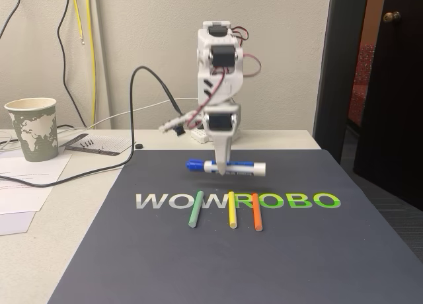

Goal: Pick up the blue marker.

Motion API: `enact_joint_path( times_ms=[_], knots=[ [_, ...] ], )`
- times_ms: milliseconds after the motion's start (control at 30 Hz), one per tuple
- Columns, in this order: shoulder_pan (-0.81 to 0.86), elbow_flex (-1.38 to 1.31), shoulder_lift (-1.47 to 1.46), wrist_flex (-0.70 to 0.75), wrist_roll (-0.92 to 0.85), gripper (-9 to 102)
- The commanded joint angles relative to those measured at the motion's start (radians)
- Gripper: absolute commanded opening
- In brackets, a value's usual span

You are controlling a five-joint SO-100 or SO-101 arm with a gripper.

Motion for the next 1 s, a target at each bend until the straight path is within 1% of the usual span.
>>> enact_joint_path(
  times_ms=[0,333,567,700,967],
  knots=[
    [0.000,0.002,0.106,0.014,-0.006,2],
    [0.002,0.031,0.324,0.087,-0.037,2],
    [0.017,0.239,0.650,0.011,-0.114,2],
    [0.014,0.264,0.750,0.040,-0.144,2],
    [0.026,0.522,1.109,-0.026,-0.173,2]
  ],
)
